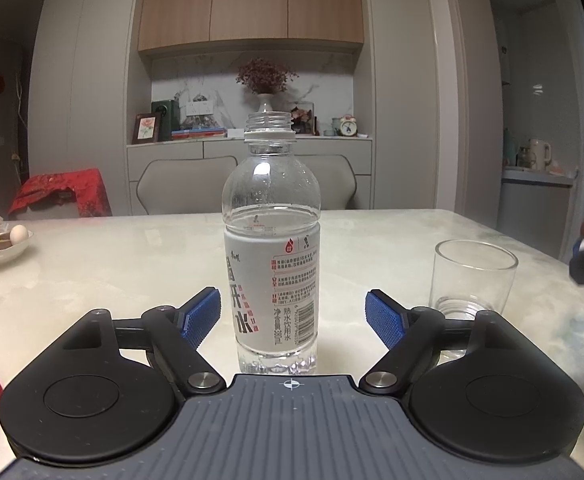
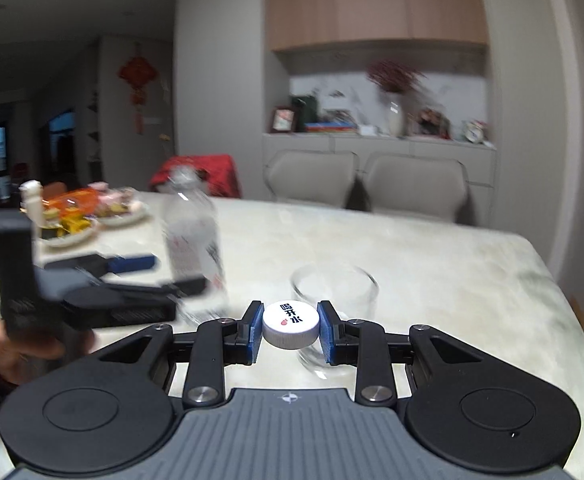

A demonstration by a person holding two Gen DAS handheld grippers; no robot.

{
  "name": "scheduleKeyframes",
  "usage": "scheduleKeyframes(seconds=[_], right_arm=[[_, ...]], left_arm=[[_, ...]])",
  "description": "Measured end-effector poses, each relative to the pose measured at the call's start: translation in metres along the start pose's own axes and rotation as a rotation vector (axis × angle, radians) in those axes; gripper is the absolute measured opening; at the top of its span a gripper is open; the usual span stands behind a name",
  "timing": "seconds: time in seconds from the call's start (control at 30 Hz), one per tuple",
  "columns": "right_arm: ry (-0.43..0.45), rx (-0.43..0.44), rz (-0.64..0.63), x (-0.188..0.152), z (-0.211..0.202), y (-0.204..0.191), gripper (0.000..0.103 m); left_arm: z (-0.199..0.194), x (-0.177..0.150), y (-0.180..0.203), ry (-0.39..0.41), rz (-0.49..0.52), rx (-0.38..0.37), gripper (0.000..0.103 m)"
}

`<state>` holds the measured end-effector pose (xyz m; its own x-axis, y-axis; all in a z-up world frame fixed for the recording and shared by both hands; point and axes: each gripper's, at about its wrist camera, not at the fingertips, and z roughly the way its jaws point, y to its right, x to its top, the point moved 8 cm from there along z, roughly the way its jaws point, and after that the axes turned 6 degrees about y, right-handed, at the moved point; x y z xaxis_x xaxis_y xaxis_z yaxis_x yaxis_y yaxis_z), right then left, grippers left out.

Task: Unscrew bottle cap and pour
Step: 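Carry the cap beside the glass and open the right tool to drop it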

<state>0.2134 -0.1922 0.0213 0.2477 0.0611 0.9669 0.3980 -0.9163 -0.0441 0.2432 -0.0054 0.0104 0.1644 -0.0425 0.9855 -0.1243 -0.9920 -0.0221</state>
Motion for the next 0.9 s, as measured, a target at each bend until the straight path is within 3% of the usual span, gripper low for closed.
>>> scheduleKeyframes(seconds=[0.6,0.9], right_arm=[[-0.106,-0.166,0.050,-0.051,0.002,0.024,0.032],[-0.153,-0.191,0.054,-0.062,0.008,0.024,0.032]], left_arm=[[-0.050,-0.004,0.008,0.040,0.024,0.007,0.087],[-0.058,-0.006,0.006,0.030,0.001,0.021,0.091]])
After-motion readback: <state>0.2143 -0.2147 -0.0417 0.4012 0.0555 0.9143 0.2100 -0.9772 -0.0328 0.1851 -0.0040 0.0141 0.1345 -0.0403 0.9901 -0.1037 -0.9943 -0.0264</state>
